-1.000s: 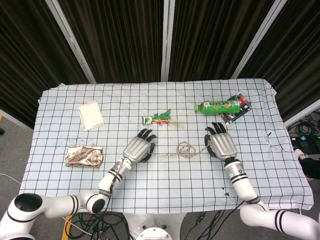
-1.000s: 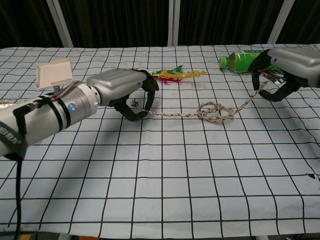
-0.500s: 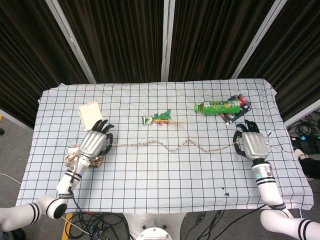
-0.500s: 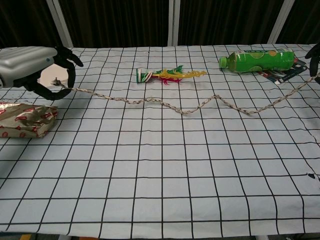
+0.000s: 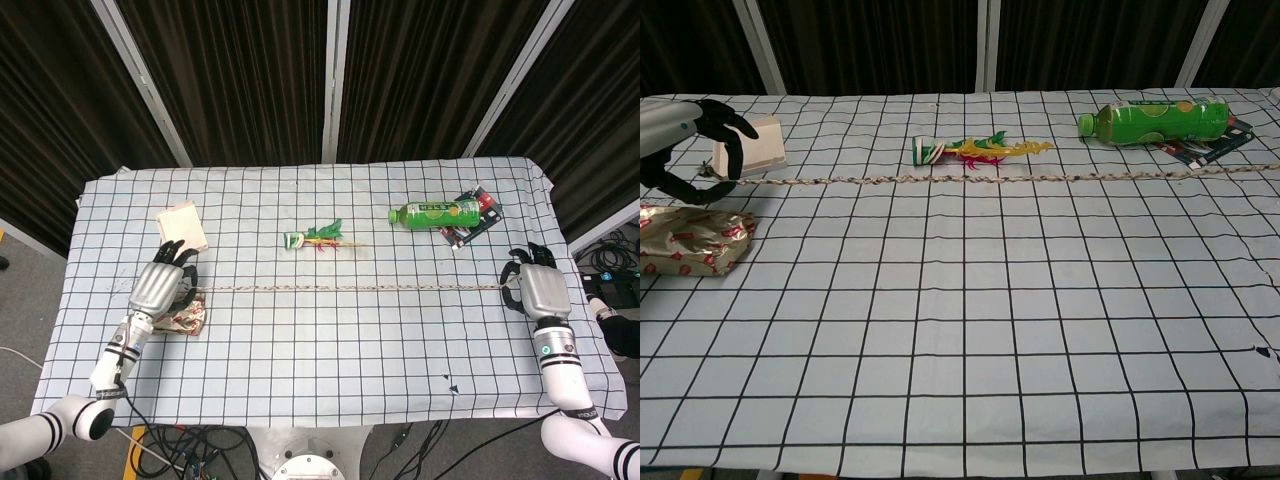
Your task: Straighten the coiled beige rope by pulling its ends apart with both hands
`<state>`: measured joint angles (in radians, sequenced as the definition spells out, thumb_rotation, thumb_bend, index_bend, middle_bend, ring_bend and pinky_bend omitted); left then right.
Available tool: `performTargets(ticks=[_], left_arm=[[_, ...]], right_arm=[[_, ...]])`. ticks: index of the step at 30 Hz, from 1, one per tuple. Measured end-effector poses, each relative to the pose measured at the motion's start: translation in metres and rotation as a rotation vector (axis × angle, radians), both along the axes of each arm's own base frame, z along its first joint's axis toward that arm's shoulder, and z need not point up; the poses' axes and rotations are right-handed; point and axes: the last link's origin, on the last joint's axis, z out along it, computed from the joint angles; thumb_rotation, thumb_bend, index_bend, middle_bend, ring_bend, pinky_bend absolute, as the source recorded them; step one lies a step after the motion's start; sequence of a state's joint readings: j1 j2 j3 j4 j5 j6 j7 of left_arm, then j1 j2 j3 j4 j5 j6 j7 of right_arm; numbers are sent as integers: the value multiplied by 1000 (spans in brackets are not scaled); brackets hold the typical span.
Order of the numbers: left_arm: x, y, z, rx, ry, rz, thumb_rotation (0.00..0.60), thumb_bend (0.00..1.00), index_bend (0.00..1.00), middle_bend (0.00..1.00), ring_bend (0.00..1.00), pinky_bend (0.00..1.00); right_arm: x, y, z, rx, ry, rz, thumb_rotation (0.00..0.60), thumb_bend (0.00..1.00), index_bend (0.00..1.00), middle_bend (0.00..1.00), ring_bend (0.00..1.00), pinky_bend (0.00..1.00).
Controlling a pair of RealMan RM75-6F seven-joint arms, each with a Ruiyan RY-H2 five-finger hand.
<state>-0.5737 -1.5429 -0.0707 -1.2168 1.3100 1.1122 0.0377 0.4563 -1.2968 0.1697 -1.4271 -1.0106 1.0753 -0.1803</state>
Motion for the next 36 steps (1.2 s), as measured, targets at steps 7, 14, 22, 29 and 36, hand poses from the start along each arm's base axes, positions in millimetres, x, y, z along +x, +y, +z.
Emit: performTargets(ticks=[7,14,22,29,36], left_arm=[[0,4,-9,-12,-2,6,600,430,611,162,0,0],[-3,9,-18,-24,5,25,600,429,610,162,0,0],[-7,11,-25,-32,5,45,600,412,524,156,0,0],[-9,8,-26,-36,0,56,600,232,240,125,0,0],[-1,4,-15,15,-53,36,600,182,202,78,0,0]], right_arm=[[-5,-6,-13,16,-13,-7,600,527,685,189,0,0],[-10,-12,-29,28,-24,-16,600,527,666,183,0,0],[-16,-16,-45,46,-18,-29,600,512,598,157,0,0],[-22,-11,-48,65,2,-44,600,309,258,84,0,0],[-18,-4,-33,20,-21,-24,600,266,159,76,0,0]])
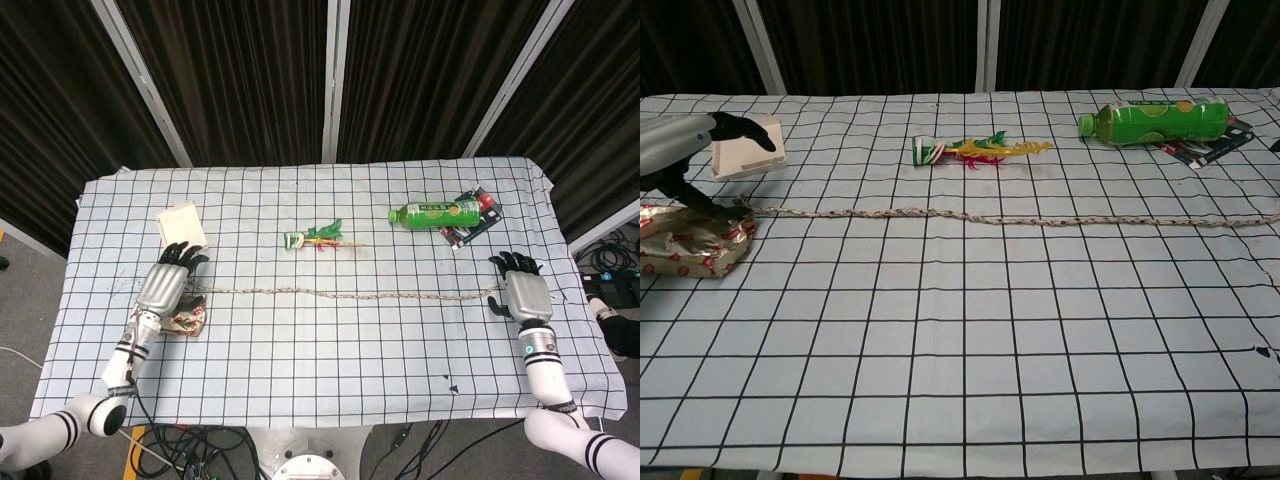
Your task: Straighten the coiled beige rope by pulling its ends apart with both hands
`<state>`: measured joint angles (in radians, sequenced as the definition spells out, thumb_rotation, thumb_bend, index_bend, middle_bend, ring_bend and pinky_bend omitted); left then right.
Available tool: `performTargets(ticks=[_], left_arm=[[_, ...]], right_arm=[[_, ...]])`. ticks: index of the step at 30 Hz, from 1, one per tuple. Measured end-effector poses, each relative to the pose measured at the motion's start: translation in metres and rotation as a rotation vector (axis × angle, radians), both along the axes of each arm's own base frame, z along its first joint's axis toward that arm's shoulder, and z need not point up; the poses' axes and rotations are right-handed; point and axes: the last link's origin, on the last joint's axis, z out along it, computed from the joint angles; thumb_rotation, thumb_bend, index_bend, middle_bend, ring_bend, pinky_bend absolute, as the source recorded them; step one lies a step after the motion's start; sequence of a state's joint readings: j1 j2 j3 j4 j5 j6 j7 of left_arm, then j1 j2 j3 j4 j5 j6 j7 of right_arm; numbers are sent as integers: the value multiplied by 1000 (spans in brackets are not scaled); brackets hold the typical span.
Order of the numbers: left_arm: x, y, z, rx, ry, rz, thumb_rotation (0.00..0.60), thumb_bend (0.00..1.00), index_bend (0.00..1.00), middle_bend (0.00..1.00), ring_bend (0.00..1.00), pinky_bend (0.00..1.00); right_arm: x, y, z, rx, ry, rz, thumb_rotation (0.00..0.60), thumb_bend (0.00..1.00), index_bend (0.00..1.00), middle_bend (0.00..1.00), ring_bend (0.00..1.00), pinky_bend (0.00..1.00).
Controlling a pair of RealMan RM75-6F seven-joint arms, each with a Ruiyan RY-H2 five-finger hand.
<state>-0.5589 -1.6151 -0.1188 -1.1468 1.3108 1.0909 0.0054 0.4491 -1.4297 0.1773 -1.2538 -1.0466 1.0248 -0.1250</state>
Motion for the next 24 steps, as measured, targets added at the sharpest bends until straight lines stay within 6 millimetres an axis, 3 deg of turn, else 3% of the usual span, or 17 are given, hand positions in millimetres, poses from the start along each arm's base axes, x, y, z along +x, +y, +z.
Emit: performTargets(ticks=[3,7,12,17,24], left_arm=[[5,-2,15,40,-34,-15,600,175,202,78,0,0],[6,-7,50,107,-63,-30,600,175,203,78,0,0],[-11,-24,102,231,-43,-18,600,175,205,79,0,0],[-39,-64,133,261,0,53,600,174,206,79,0,0],[-63,-125,148,308,4,143,600,175,206,79,0,0]], right_arm=[[5,5,15,-35,-9,25,600,271,158,78,0,0],[11,17,39,-69,-8,67,600,304,158,114,0,0],[13,45,74,-87,-39,110,600,310,177,139,0,0],[11,77,87,-105,-52,138,600,310,176,136,0,0],[3,131,98,-174,-75,151,600,308,177,129,0,0]])
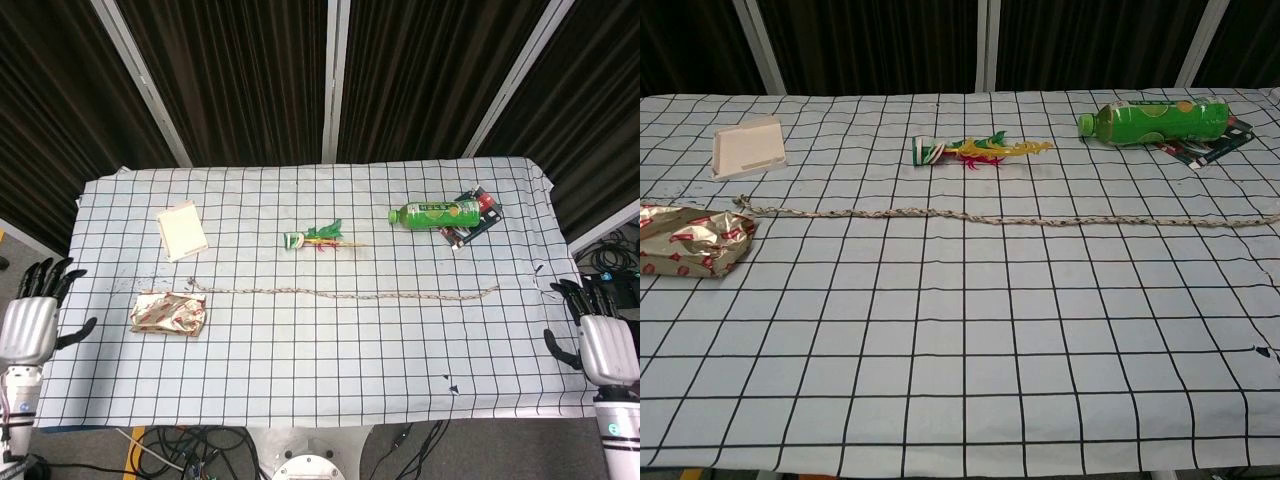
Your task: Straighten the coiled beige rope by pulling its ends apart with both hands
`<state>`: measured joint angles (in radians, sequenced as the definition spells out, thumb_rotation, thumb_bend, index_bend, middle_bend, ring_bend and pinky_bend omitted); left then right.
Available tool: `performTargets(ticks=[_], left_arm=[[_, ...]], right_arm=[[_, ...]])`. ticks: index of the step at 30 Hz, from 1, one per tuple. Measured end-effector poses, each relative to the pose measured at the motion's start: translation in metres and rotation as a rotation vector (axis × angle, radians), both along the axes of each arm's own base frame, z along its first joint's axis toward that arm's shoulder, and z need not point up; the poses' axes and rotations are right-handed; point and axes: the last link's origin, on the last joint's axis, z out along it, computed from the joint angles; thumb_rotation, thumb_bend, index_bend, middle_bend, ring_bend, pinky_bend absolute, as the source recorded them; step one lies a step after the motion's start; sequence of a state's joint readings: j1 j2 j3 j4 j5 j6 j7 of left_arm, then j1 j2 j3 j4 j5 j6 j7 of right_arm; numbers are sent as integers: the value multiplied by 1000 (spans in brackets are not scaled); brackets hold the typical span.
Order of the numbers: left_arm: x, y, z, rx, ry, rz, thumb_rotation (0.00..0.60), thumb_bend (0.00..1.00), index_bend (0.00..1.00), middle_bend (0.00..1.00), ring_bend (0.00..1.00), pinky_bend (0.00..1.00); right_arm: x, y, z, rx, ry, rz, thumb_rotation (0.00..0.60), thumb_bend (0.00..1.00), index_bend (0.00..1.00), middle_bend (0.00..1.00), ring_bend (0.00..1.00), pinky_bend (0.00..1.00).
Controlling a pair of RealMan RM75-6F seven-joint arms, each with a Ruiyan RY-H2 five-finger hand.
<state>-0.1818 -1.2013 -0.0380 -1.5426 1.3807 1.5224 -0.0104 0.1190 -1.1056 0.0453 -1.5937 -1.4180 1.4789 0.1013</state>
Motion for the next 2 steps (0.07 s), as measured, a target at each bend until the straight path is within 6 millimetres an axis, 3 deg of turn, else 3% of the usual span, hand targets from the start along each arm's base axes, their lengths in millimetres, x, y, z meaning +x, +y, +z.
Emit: performTargets(ticks=[2], left_arm=[[-4,-16,4,21,-5,19,600,174,206,79,0,0]], right_arm=[[-1,12,1,-8,-6,-2,600,308,177,128,0,0]])
